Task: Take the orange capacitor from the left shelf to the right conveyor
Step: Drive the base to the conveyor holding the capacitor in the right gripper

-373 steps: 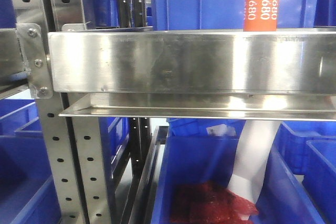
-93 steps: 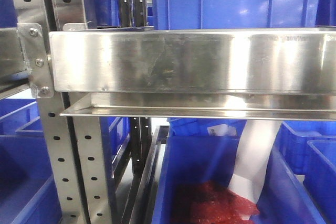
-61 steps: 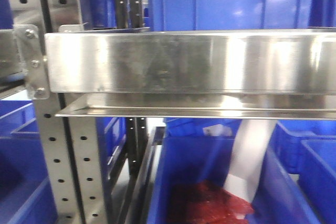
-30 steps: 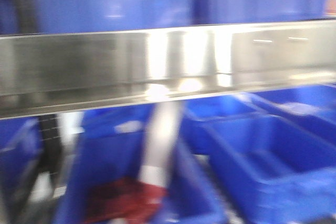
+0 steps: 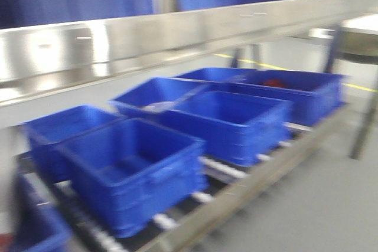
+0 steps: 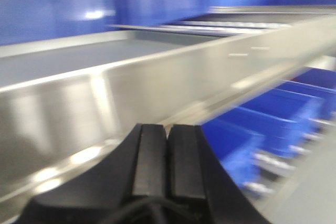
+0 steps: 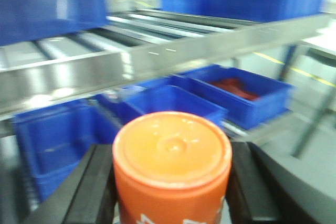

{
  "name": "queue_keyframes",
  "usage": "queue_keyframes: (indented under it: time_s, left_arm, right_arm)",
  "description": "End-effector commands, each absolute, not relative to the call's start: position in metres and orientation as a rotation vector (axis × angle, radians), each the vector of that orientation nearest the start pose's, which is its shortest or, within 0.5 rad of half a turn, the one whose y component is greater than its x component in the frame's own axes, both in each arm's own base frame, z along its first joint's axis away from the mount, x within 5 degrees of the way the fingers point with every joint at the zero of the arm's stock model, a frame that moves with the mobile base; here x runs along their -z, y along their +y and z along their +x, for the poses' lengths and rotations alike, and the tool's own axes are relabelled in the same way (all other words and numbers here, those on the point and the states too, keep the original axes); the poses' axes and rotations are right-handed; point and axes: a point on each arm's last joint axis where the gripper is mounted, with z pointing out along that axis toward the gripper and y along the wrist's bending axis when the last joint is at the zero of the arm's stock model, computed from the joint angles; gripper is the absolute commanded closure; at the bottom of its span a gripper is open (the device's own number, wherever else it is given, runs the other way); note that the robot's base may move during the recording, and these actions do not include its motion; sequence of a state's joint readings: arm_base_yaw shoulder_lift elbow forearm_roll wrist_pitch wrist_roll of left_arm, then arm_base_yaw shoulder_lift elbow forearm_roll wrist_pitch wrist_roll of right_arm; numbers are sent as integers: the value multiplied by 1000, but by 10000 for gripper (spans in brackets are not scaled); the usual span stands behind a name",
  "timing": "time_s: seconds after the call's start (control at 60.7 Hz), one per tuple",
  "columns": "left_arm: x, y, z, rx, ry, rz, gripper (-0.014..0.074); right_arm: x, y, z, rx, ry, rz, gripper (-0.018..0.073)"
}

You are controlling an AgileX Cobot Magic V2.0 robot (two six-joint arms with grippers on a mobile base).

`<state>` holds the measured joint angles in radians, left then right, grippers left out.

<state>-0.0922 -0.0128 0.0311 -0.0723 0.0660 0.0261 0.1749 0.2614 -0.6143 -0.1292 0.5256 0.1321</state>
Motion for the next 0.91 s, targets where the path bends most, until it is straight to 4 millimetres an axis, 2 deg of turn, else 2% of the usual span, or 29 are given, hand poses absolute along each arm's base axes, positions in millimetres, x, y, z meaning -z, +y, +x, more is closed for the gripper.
queue_keyframes:
  time_s: [0.0,0.889]
  left_arm:
    - [-207,-5,55,116,1465,31,723]
    - [-207,-5,55,115,1465,30,723]
  right_arm:
    - [-368,2,45,-92,1546,-84,472]
    - [-368,2,45,-92,1546,-84,472]
